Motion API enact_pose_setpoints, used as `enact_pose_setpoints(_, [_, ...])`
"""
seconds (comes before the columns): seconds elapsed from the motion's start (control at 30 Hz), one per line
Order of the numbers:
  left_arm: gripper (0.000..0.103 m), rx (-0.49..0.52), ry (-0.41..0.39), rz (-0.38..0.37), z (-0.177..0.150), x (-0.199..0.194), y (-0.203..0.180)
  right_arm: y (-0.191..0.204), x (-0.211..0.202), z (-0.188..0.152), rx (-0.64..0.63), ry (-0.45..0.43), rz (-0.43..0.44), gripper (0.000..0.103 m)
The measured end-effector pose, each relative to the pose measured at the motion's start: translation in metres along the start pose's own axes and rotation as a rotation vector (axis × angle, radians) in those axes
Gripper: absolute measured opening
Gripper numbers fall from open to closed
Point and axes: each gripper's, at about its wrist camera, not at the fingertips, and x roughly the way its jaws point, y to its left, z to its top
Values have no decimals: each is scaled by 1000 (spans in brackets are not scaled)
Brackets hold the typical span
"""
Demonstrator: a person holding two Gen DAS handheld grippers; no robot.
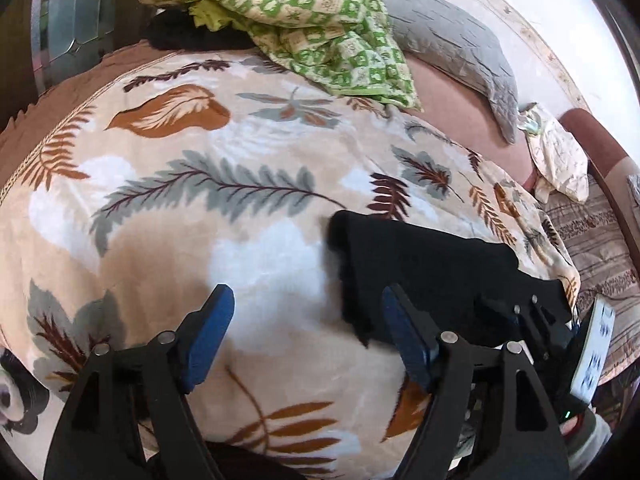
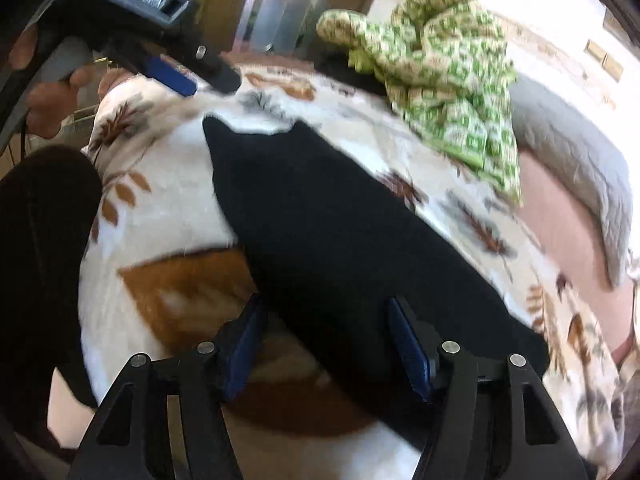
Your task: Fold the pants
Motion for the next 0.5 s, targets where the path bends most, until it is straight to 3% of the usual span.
enact_pose_setpoints(0.13, [76,-41,-1,-11,3,1,8,-32,6,22,197,-38,77,61])
enact_pose_setpoints(0.27, [76,-49,-20,-31,6,-3,10,-75,0,25,457,-98,236,64])
enact_pose_setpoints(0.33, [76,-64,-30,-43,9,-6,11,-81,4,29,484,-84,241,64])
enact_pose_setpoints(0.5, [81,-61,-58,-70,16,-15,4,-47,8,34,365,-12,325,64])
